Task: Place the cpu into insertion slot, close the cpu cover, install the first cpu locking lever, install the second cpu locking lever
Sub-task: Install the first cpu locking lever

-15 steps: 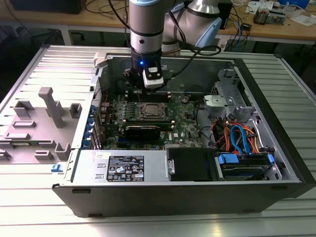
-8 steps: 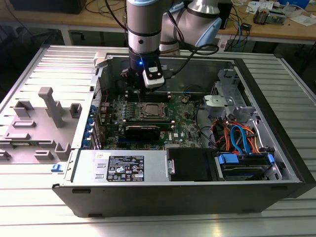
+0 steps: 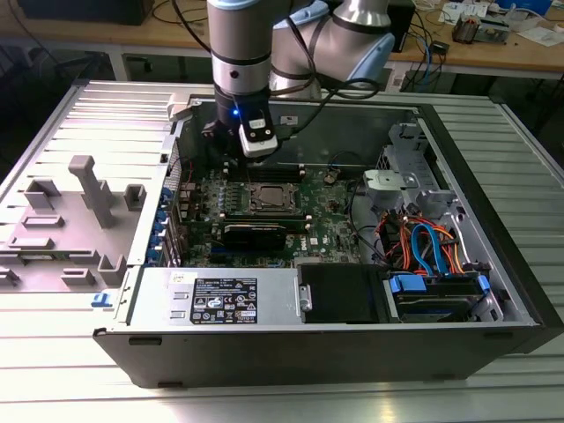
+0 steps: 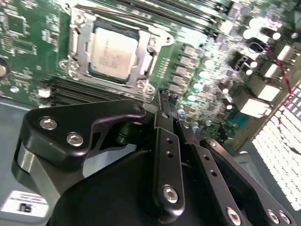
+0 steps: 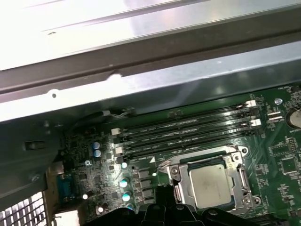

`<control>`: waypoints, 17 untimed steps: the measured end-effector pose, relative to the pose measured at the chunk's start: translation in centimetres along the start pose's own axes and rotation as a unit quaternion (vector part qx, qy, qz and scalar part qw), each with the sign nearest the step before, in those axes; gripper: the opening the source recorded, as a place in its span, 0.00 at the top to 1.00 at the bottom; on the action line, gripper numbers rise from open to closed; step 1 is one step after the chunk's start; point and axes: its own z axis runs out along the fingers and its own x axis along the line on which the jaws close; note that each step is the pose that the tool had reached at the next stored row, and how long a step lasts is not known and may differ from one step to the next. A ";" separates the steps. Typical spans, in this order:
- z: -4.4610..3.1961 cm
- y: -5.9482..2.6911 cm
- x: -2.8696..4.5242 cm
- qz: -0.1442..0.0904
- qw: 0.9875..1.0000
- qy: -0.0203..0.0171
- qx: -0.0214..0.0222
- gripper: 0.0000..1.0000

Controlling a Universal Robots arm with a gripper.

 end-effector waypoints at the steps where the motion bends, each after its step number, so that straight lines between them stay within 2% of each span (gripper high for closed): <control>1: 0.00 -0.05 0.25 0.000 1.000 0.000 -0.001 0.89; 4: -0.01 -0.16 0.80 -0.001 1.000 0.000 -0.003 0.89; 7: -0.11 -0.21 1.05 -0.006 1.000 0.001 -0.005 0.89; 17: -0.78 -0.17 1.10 -0.047 0.999 0.004 -0.004 0.89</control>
